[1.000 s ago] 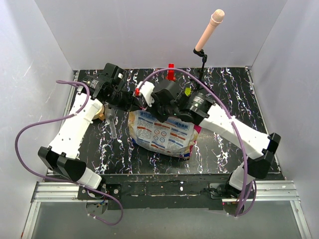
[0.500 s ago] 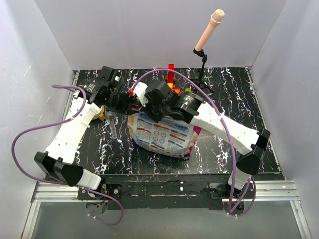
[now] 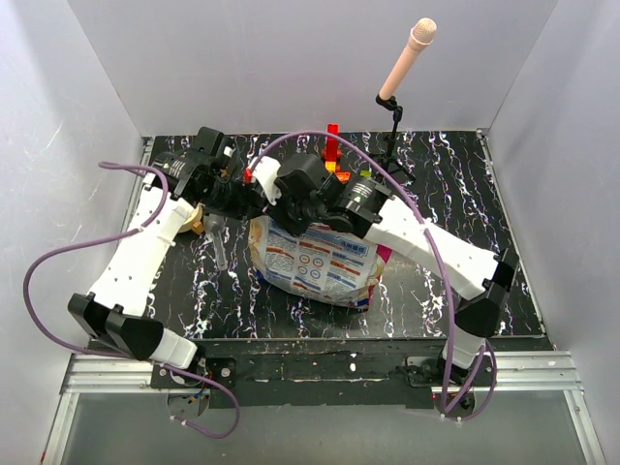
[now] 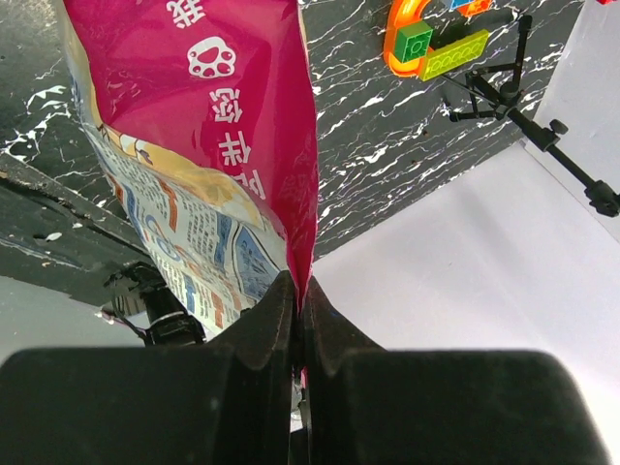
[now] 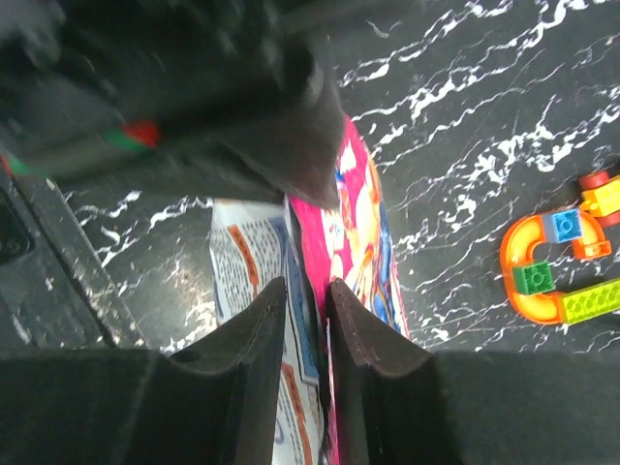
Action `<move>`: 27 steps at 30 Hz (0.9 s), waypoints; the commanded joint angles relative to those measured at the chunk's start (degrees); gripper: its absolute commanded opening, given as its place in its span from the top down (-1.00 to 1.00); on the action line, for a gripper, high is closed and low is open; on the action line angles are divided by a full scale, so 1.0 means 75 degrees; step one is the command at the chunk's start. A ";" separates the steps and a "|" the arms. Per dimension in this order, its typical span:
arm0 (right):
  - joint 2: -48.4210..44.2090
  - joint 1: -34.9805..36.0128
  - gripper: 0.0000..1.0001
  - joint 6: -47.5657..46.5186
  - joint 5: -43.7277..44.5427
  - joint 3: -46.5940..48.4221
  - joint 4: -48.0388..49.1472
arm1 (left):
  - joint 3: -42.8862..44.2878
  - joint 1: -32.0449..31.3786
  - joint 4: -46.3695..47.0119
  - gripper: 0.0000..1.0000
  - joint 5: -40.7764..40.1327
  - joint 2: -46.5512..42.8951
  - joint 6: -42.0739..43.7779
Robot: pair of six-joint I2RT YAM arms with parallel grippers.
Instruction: Serve the pet food
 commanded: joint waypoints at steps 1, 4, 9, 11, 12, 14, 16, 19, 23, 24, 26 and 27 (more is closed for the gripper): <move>0.0585 0.0056 0.49 0.0032 0.0294 0.0873 0.0772 | 0.0888 0.0058 -0.0435 1.00 0.0181 0.0103 -0.0025; 0.0750 0.0103 0.69 -0.0027 0.0435 0.0910 0.0795 | 0.0795 0.0058 -0.0401 1.00 0.0299 -0.0036 -0.0189; 0.0576 0.0197 0.97 -0.0039 0.0622 0.0385 0.0713 | 0.0513 0.0058 -0.0119 1.00 0.0405 -0.0260 -0.0541; 0.0120 0.0209 0.97 -0.0178 0.0869 -0.0376 0.1190 | 0.0490 0.0058 -0.0177 1.00 0.0452 -0.0248 -0.0564; -0.0010 0.0174 0.97 -0.0179 0.0974 -0.0553 0.1286 | 0.0455 0.0058 -0.0154 1.00 0.0475 -0.0283 -0.0576; -0.0117 0.0103 0.90 -0.0109 0.1290 -0.0625 0.1066 | 0.0303 0.0070 -0.0084 1.00 0.0487 -0.0400 -0.0681; -0.0350 0.0103 0.71 -0.0214 0.1140 -0.0881 0.0959 | 0.0139 0.0070 -0.0014 1.00 0.0452 -0.0517 -0.0751; -0.0598 0.0103 0.46 -0.0203 0.1034 -0.1200 0.1311 | 0.0009 0.0070 0.0057 1.00 0.0475 -0.0588 -0.0787; -0.0305 0.0092 0.97 -0.0273 0.1513 -0.0953 0.0691 | 0.0114 0.0070 -0.0002 1.00 0.0417 -0.0553 -0.0775; -0.0363 0.0103 0.97 -0.0273 0.1560 -0.1046 0.0678 | 0.0161 0.0070 -0.0025 1.00 0.0347 -0.0553 -0.0717; -0.0759 0.0103 0.97 -0.0378 0.1525 -0.1455 0.0970 | 0.0243 0.0070 -0.0119 1.00 0.0218 -0.0553 -0.0682; -0.0831 0.0103 0.97 -0.0344 0.1642 -0.1504 0.0925 | 0.0232 0.0070 -0.0107 1.00 0.0206 -0.0564 -0.0681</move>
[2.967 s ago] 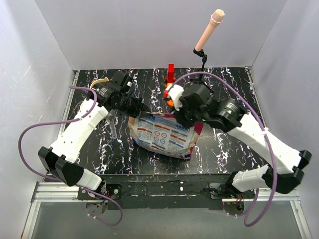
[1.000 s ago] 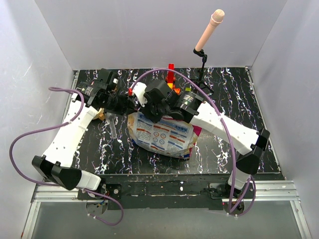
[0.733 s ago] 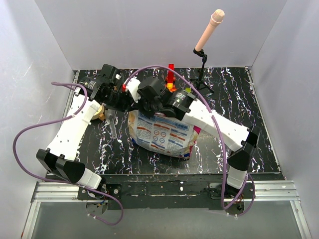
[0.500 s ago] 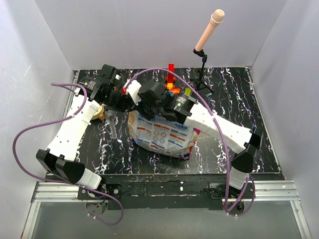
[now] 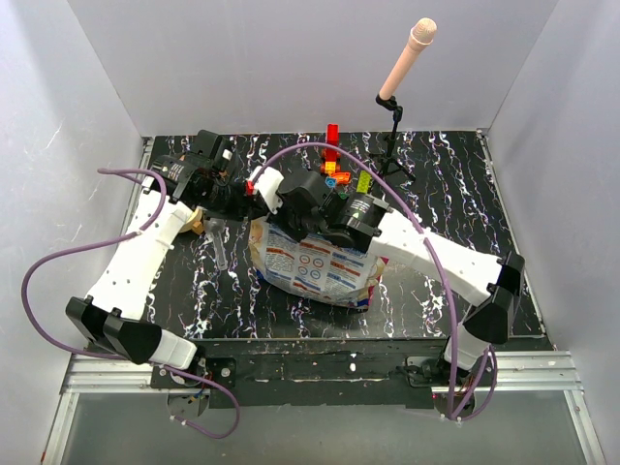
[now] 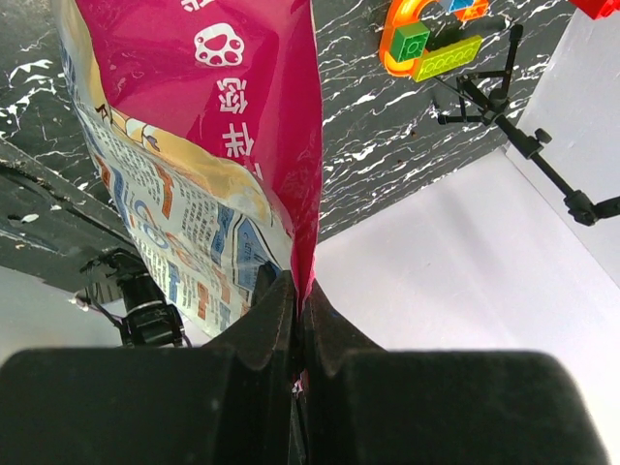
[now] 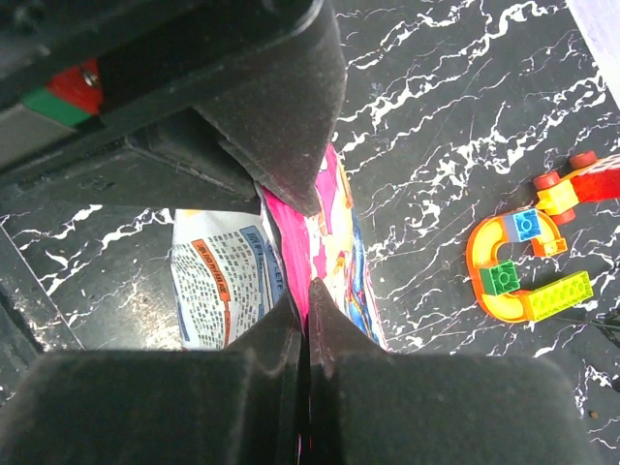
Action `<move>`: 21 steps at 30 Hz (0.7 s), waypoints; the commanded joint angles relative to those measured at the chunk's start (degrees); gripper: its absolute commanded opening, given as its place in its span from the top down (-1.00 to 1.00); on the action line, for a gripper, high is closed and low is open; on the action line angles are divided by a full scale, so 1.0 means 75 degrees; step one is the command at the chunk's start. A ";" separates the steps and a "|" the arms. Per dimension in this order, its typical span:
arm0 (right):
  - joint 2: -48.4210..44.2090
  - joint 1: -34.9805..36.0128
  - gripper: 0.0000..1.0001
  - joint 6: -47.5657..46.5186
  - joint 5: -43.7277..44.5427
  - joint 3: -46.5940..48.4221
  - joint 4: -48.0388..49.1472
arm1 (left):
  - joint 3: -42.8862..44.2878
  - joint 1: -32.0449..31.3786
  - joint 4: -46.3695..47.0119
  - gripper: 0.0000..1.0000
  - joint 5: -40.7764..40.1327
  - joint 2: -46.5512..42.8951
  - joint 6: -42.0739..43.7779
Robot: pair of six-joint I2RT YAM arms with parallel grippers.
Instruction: Serve the pet food
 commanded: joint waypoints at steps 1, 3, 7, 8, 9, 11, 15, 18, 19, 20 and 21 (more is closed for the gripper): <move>-0.0595 -0.0104 0.97 -0.0040 0.0771 -0.0353 -0.0442 | 0.0255 0.0052 -0.0055 1.00 -0.0007 -0.0547 -0.0128; -0.0794 -0.0162 0.68 0.0031 0.0877 -0.0411 -0.0875 | 0.0220 0.0052 -0.0008 1.00 0.0005 -0.0570 -0.0139; -0.1661 -0.0174 0.60 -0.0156 0.0983 -0.1429 -0.0352 | 0.0150 0.0052 0.0027 1.00 -0.0031 -0.0617 -0.0151; -0.1755 -0.0186 0.91 -0.0180 0.0914 -0.1559 -0.0303 | 0.0126 0.0052 0.0062 1.00 -0.0031 -0.0617 -0.0140; -0.1756 -0.0197 0.97 -0.0169 0.0913 -0.1572 -0.0396 | 0.0103 0.0052 0.0051 1.00 -0.0019 -0.0640 -0.0151; -0.1675 -0.0256 0.97 -0.0064 0.0726 -0.1525 -0.0583 | 0.0068 0.0052 0.0062 1.00 -0.0007 -0.0664 -0.0139; -0.1850 -0.0373 0.97 0.0089 0.0678 -0.1735 -0.0619 | 0.0161 0.0064 0.0016 1.00 -0.0054 -0.0653 -0.0116; -0.2049 -0.0408 0.57 -0.0004 0.1053 -0.1864 -0.0806 | 0.0126 0.0064 0.0074 1.00 -0.0019 -0.0652 -0.0116; -0.2119 -0.0420 0.52 -0.0063 0.1088 -0.1923 -0.0865 | 0.0091 0.0064 0.0086 1.00 -0.0019 -0.0652 -0.0139; -0.2224 -0.0420 0.46 -0.0156 0.1112 -0.2005 -0.0831 | 0.0091 0.0064 0.0086 1.00 -0.0007 -0.0664 -0.0151; -0.2295 -0.0420 0.45 -0.0238 0.1112 -0.2098 -0.0784 | 0.0068 0.0064 0.0097 1.00 -0.0007 -0.0664 -0.0151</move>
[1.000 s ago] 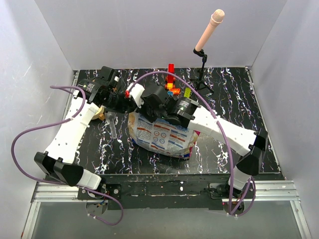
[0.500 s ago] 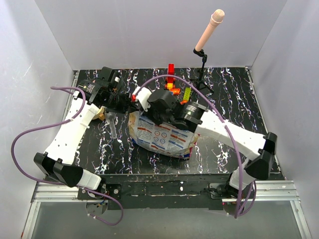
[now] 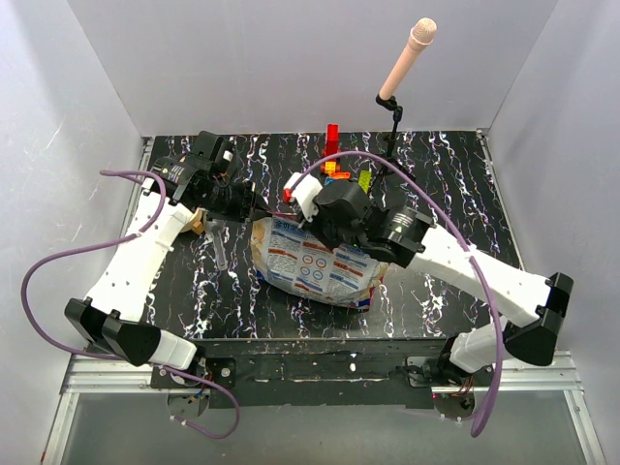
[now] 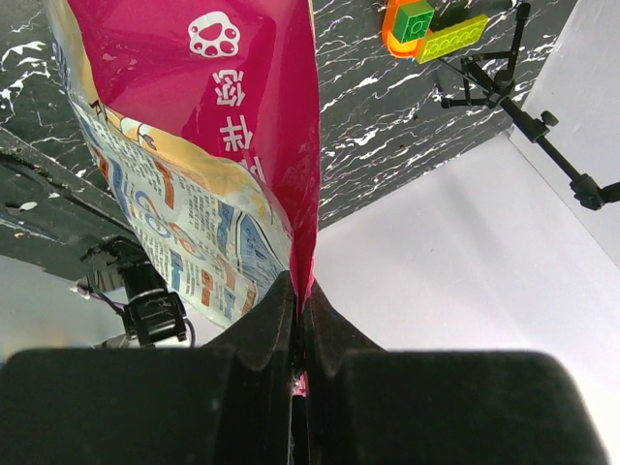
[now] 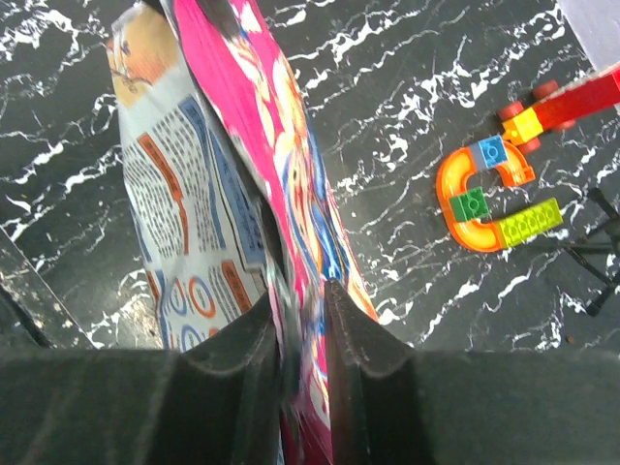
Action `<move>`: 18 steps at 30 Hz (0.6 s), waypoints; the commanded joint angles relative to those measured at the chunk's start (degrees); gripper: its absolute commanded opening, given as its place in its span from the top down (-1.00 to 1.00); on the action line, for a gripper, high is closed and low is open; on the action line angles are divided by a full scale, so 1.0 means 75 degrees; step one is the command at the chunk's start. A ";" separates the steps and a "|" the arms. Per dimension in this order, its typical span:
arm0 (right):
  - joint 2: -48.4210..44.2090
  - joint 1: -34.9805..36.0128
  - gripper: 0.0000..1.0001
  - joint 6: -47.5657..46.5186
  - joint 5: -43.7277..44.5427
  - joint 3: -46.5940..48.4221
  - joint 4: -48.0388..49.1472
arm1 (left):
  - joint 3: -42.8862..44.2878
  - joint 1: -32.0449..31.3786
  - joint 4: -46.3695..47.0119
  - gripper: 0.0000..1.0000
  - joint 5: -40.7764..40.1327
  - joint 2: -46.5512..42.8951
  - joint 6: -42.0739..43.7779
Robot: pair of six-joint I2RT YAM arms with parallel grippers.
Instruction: Serve the pet food
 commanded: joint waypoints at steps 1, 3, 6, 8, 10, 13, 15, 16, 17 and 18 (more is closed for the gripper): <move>-0.0611 -0.0239 0.45 -0.0338 0.0789 -0.0388 -0.0929 | 0.0103 0.0140 0.0019 1.00 -0.0133 -0.0612 -0.0131; -0.0646 -0.0239 0.45 -0.0478 0.0812 -0.0459 -0.1046 | 0.0102 0.0152 0.0019 1.00 -0.0132 -0.0600 -0.0142; -0.0576 -0.0239 0.90 -0.0631 0.0975 -0.0471 -0.1292 | 0.0114 0.0175 -0.0004 1.00 -0.0167 -0.0612 -0.0142; -0.0576 -0.0263 0.97 -0.0713 0.0942 -0.0471 -0.1502 | 0.0103 0.0187 -0.0016 1.00 -0.0144 -0.0635 -0.0131; -0.0681 -0.0275 0.97 -0.0714 0.0824 -0.0494 -0.1527 | 0.0091 0.0187 -0.0016 1.00 -0.0132 -0.0623 -0.0119; -0.0880 -0.0345 0.97 -0.0678 0.0905 -0.0529 -0.1643 | 0.0102 0.0187 -0.0004 1.00 -0.0167 -0.0635 -0.0131; -0.1079 -0.0380 0.71 -0.0701 0.0930 -0.0622 -0.1866 | 0.0091 0.0198 -0.0004 1.00 -0.0168 -0.0635 -0.0142; -0.1254 -0.0403 0.66 -0.0760 0.0953 -0.0809 -0.1751 | 0.0079 0.0187 -0.0004 1.00 -0.0168 -0.0647 -0.0154; -0.1383 -0.0473 0.61 -0.0772 0.0953 -0.0938 -0.1633 | 0.0091 0.0198 -0.0004 1.00 -0.0156 -0.0658 -0.0143; -0.1489 -0.0543 0.56 -0.0760 0.0872 -0.0997 -0.1632 | 0.0079 0.0198 -0.0004 1.00 -0.0167 -0.0659 -0.0154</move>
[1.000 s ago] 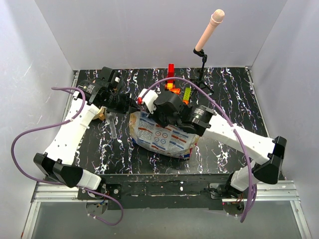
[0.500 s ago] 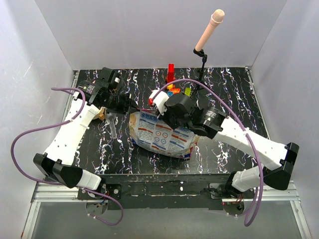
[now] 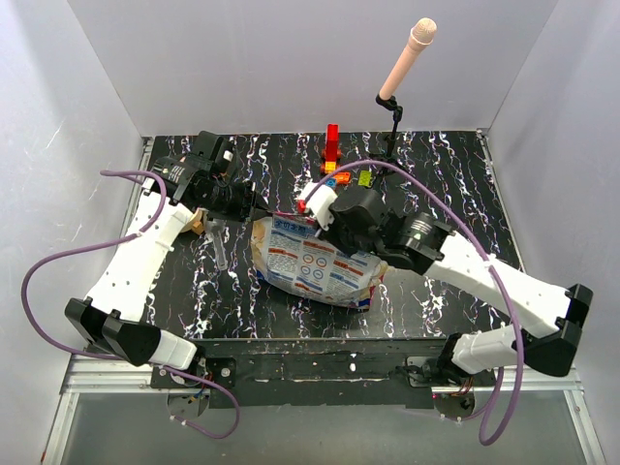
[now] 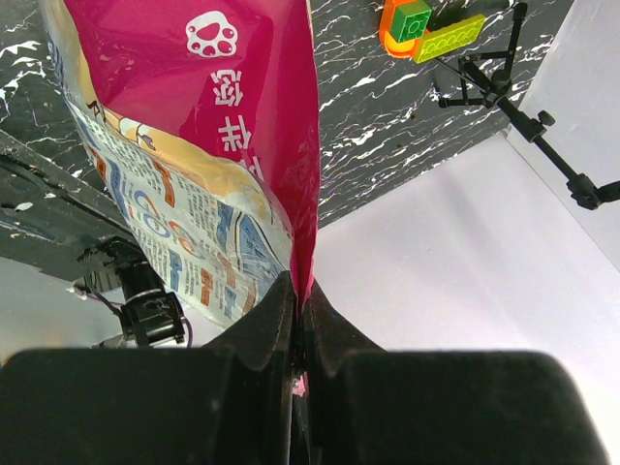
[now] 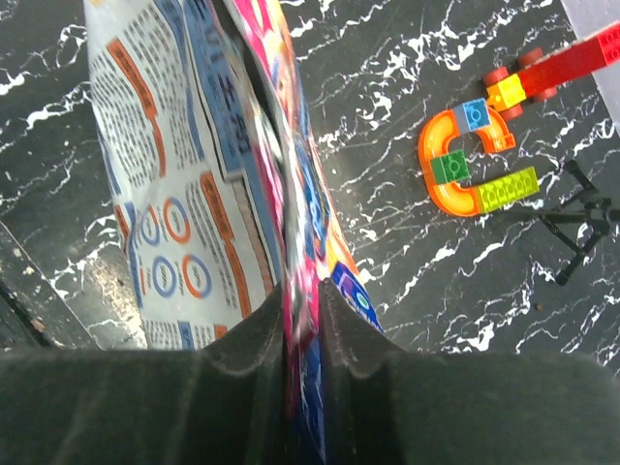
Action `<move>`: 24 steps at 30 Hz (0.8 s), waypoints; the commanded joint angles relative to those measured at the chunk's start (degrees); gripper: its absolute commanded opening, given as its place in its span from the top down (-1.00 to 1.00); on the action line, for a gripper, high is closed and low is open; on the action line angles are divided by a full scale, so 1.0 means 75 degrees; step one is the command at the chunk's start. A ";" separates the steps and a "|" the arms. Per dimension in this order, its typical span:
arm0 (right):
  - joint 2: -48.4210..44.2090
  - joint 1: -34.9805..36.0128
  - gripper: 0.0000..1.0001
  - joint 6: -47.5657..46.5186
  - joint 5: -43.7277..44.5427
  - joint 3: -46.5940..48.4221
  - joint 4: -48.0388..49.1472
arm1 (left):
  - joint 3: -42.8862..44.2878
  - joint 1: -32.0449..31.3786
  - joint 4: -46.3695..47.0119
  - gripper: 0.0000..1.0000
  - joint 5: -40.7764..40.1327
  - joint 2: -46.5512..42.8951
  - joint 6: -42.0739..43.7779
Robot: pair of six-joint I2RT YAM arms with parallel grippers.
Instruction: Serve the pet food
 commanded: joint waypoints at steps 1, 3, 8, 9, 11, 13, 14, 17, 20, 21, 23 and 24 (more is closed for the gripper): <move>-0.0834 -0.0535 0.55 -0.0236 0.0754 -0.0494 -0.1102 | 0.0134 0.0172 -0.0077 1.00 -0.0173 -0.0647 -0.0105; -0.0858 -0.0618 0.83 -0.0306 0.0789 -0.0494 -0.1219 | 0.0146 0.0172 -0.0101 1.00 -0.0173 -0.0635 -0.0105; -0.0659 -0.0723 0.97 0.0278 0.0358 0.0090 -0.1653 | 0.0239 0.0161 0.0122 1.00 -0.0243 -0.0530 0.0199; -0.0682 -0.0723 0.97 0.0535 0.0193 0.0208 -0.1664 | 0.0298 0.0172 0.0191 1.00 -0.0267 -0.0483 0.0293; -0.0683 -0.0723 0.97 0.0969 -0.0088 0.0442 -0.1804 | 0.0287 0.0161 0.0402 1.00 -0.0279 -0.0471 0.0434; -0.0683 -0.0723 0.97 0.1228 -0.0230 0.0584 -0.1980 | 0.0205 0.0172 0.0636 1.00 -0.0256 -0.0483 0.0493; -0.0694 -0.0723 0.97 0.1252 -0.0253 0.0572 -0.2039 | 0.0205 0.0172 0.0661 1.00 -0.0279 -0.0494 0.0482; -0.0834 -0.0723 0.63 0.1101 0.0225 0.0210 -0.2238 | 0.0252 0.0172 0.0392 1.00 -0.0454 -0.0553 0.0365; -0.1197 -0.0747 0.51 0.0878 0.0449 -0.0270 -0.2215 | 0.0217 0.0184 0.0356 1.00 -0.0478 -0.0646 0.0318; -0.1256 -0.0758 0.51 0.0854 0.0461 -0.0330 -0.2239 | 0.0170 0.0184 0.0356 1.00 -0.0443 -0.0670 0.0317; -0.1292 -0.0759 0.62 0.0831 0.0566 -0.0377 -0.2320 | 0.0123 0.0184 0.0356 1.00 -0.0419 -0.0682 0.0294; -0.1280 -0.0759 0.94 0.0807 0.0601 -0.0389 -0.2344 | 0.0088 0.0184 0.0391 1.00 -0.0396 -0.0682 0.0282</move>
